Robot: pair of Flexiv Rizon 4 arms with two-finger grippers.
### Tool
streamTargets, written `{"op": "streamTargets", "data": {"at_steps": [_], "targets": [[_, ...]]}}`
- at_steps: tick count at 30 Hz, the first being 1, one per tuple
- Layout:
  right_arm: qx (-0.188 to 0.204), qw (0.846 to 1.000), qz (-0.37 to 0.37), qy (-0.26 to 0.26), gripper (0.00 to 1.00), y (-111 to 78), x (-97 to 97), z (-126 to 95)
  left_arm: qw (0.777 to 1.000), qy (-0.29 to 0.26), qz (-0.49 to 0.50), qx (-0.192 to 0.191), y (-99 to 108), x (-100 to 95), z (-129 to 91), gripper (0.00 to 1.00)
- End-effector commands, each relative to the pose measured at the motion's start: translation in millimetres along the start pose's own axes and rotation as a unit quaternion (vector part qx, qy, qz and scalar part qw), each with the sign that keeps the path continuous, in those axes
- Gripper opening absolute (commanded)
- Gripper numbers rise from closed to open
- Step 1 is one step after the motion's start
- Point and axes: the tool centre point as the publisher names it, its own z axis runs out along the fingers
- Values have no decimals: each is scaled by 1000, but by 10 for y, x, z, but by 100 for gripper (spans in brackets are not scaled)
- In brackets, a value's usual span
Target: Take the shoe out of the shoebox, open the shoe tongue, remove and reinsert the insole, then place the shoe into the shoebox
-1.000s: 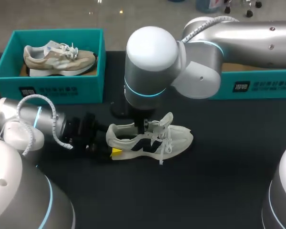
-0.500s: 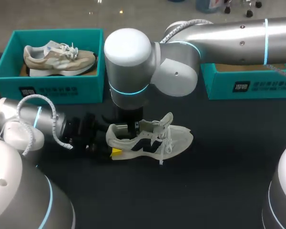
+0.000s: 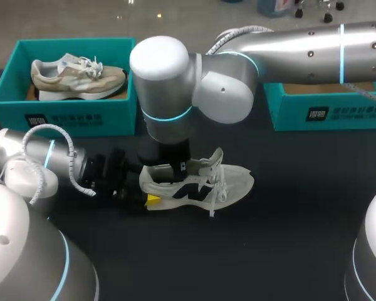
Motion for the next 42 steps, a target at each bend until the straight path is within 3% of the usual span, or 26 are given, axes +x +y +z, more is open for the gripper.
{"op": "streamTargets", "data": {"at_steps": [1,12,20,23,25,33,42], "targets": [[8,1000,-2,13,0,2,22,-19,1000,0,0,-2,45,-23,13,0],[1,999,18,28,0,-2,-117,322,1000,0,0,-2,45,-23,13,0],[-1,999,29,29,0,-38,-152,363,1000,0,0,-2,45,-23,13,0],[-6,999,36,26,18,-52,-167,365,1000,0,0,-2,45,-23,13,0],[-6,999,38,26,24,-52,-175,381,1000,0,0,-2,45,-23,13,0],[-14,999,43,30,23,-37,-205,521,1000,0,0,-2,45,-23,13,0],[-3,997,29,75,21,16,-112,773,1000,0,0,-2,45,-23,13,0]]}}
